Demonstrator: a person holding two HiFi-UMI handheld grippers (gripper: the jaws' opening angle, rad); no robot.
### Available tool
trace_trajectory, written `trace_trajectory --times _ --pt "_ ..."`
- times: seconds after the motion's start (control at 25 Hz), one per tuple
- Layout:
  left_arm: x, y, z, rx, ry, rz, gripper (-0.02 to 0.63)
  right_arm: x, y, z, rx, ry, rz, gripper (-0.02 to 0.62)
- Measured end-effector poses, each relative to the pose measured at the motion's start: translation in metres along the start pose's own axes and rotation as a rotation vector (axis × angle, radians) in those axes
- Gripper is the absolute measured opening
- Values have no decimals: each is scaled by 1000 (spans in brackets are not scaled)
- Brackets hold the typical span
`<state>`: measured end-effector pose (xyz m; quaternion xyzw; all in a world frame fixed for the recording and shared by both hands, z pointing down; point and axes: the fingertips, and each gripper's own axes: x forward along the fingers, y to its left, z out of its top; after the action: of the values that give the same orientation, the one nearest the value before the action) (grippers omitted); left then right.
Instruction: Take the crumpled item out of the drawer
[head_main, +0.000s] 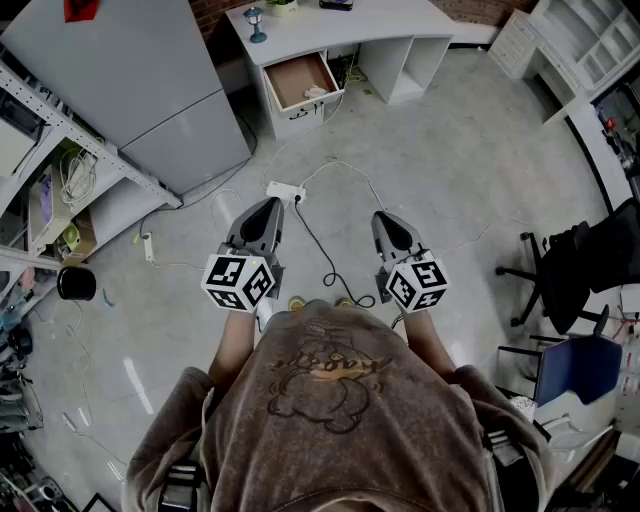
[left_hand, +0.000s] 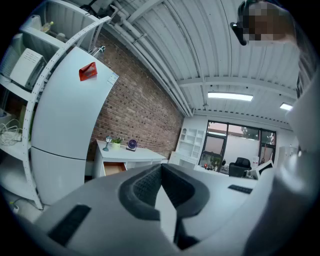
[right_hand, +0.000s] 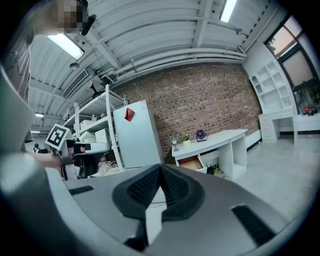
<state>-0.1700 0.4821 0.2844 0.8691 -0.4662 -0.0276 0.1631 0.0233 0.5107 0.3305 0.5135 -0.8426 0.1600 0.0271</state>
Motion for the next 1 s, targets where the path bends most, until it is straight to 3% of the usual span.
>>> trace_trajectory --times 1.0 --pt "12 59 -4 14 21 -91 8 60 25 -14 32 3 -53 -3"
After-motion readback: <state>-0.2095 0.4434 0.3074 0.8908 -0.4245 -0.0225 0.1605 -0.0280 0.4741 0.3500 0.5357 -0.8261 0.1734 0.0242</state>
